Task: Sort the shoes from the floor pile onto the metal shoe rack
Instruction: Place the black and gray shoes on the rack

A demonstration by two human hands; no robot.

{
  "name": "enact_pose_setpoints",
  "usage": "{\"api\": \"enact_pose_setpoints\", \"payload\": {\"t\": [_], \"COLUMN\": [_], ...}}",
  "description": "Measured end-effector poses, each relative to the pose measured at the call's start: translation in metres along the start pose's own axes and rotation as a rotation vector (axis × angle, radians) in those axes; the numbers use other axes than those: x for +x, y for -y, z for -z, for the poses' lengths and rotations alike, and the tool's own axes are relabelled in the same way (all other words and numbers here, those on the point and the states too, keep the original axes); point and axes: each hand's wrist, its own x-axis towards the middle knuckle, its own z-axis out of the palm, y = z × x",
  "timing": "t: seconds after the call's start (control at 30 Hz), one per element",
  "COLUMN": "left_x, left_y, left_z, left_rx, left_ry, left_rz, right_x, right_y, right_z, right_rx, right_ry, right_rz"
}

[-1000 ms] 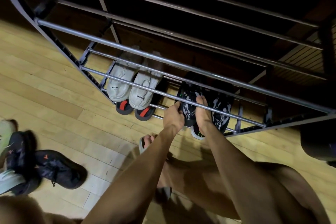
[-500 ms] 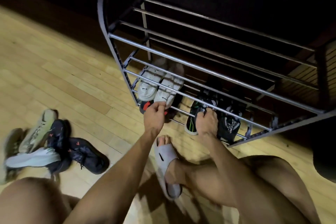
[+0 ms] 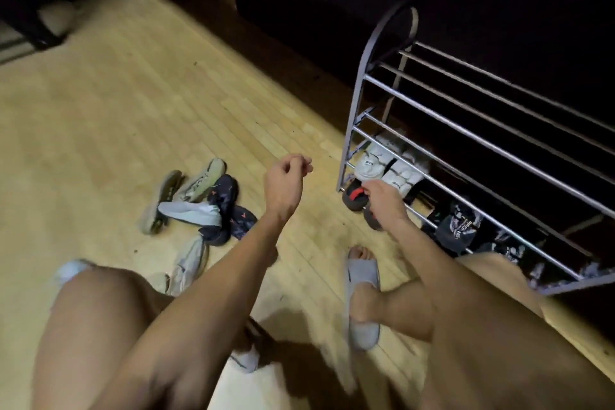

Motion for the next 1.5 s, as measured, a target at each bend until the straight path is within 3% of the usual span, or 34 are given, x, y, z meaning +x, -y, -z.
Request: {"api": "enact_pose_setpoints", "payload": {"t": [0.23,0.53,1.07,1.5], "left_x": [0.0,0.005,0.036,0.077], "left_y": [0.006,0.039,0.184,0.263], "left_z": [0.127,0.212,0.213,0.168], "left_rx": [-0.055,0.012,0.107,0.0], "left_ry": [-0.291,-0.445,-0.411,-0.294], "left_rz": [0.008,0.04,0.5,0.66], "right_x": [-0.011,-0.002,0.085,0.138], "right_y": [0.089,0.121,0.041,-0.018], "right_z": [-0.061,-0.108,-0.191,-0.276], "right_rx": [0.03,0.069,-0.112,-0.167], "right_ry": [0.118,0.189,0.367,0.436], "right_rz": [0.212,0.243,-0.014,-0.19]}}
